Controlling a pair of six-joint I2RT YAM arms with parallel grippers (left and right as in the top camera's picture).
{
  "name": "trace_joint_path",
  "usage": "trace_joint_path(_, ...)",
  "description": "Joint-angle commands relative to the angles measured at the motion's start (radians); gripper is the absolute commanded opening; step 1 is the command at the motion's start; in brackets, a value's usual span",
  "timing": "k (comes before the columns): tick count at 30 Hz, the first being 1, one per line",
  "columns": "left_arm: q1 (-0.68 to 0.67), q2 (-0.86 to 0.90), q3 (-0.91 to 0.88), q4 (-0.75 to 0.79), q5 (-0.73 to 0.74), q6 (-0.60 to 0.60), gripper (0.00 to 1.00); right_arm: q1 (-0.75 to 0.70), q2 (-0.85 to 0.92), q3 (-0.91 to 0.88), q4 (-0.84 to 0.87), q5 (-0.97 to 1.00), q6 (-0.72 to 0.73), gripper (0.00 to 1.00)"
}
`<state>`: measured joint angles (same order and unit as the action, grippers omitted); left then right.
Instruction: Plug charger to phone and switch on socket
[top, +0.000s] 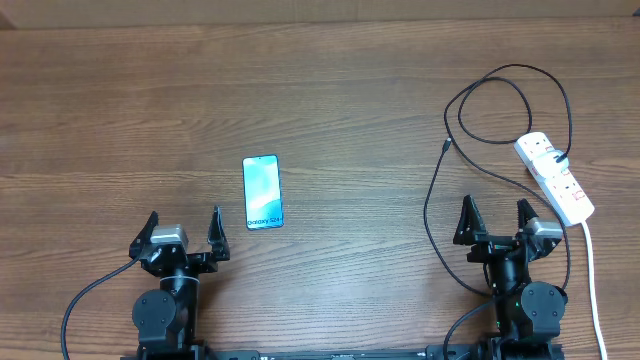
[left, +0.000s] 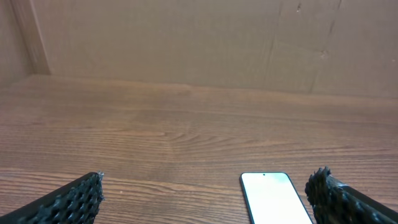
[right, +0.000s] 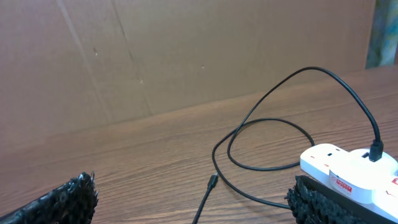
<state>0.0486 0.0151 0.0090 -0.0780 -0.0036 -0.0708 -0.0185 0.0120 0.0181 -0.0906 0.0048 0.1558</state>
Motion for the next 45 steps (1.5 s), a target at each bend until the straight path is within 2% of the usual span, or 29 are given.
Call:
trace_joint_path(1, 0.01, -0.01, -0.004, 0.0, 0.011, 0.016, 1.0, -0.002, -0.009, -0.01, 0.006, 0.002, -0.008, 1.0)
trace_joint_path(30, 0.01, -0.01, -0.004, 0.009, -0.016, 0.06, 1.0, -0.002, -0.009, -0.01, 0.006, 0.002, -0.008, 1.0)
trace_joint_path(35, 0.01, -0.01, -0.001, 0.003, 0.056, -0.013, 1.0, -0.002, -0.009, -0.01, 0.006, 0.002, -0.008, 1.0)
trace_joint_path(39, 0.01, -0.01, 0.018, -0.037, 0.108, -0.023, 1.0, -0.002, -0.009, -0.01, 0.006, 0.002, -0.008, 1.0)
trace_joint_path(45, 0.01, -0.01, 0.071, -0.107, 0.109, -0.023, 1.0, -0.002, -0.009, -0.01, 0.006, 0.002, -0.008, 1.0)
